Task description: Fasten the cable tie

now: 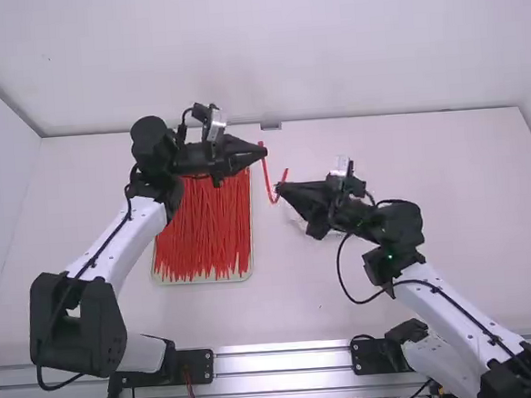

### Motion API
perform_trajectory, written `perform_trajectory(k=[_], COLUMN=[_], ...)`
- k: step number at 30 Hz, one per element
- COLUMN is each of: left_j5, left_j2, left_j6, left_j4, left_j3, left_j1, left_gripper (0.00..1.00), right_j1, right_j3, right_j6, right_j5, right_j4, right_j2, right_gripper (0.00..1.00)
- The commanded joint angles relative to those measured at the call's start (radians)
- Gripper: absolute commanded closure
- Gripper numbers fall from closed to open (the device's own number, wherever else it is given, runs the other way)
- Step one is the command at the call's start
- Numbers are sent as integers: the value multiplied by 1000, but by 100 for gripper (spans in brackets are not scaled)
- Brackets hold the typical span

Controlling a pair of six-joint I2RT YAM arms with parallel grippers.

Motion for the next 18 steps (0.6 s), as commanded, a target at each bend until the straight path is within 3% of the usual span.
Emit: perform_trajectory(k=[1, 18], left_j5=[46, 46], left_j2=[-1, -1], left_j6=[113, 175], left_j4=[-21, -150], left_j3=[9, 9], left_j1=[-13, -13], left_gripper=[98, 98], right_j1=[0, 79], right_j3=[32, 31], right_j6=[106, 259], right_j5=[34, -5], right_j4=[-21, -188], right_j2=[-5, -7], right_gripper=[100, 100])
